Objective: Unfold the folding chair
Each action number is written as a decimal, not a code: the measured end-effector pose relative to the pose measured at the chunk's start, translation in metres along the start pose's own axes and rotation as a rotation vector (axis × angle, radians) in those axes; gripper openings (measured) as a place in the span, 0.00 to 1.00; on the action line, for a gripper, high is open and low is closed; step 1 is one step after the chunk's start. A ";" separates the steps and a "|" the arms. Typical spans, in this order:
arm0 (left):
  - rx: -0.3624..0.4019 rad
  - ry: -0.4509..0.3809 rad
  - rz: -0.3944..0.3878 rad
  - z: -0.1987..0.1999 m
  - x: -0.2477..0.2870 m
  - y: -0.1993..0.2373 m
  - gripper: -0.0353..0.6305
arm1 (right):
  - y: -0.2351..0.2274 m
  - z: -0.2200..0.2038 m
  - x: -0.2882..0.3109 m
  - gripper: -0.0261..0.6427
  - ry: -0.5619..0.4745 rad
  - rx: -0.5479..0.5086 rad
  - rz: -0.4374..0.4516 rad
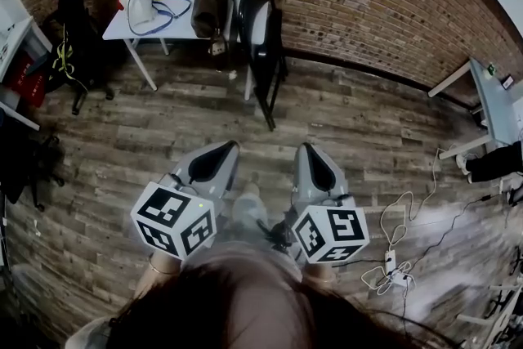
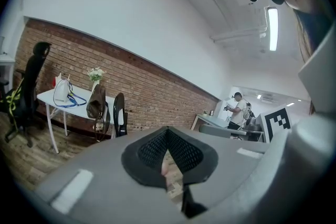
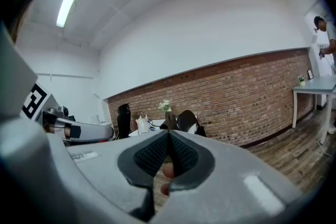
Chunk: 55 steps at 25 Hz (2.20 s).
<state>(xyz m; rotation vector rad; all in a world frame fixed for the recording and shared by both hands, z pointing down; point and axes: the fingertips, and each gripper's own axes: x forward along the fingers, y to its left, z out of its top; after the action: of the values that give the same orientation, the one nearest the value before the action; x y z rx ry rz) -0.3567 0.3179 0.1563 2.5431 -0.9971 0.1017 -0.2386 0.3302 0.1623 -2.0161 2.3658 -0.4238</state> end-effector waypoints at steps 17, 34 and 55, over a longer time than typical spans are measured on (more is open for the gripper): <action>0.019 0.011 0.044 0.050 0.129 0.034 0.05 | -0.073 0.045 0.114 0.03 -0.015 0.042 0.119; 0.017 0.016 0.145 0.069 0.187 0.057 0.05 | -0.114 0.057 0.176 0.03 -0.011 0.075 0.210; 0.019 0.006 0.127 0.101 0.246 0.116 0.06 | -0.141 0.059 0.245 0.03 0.013 0.103 0.165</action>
<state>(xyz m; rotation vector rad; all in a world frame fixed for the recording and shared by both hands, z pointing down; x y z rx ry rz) -0.2597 0.0447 0.1552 2.4934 -1.1599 0.1558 -0.1336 0.0617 0.1762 -1.7648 2.4390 -0.5427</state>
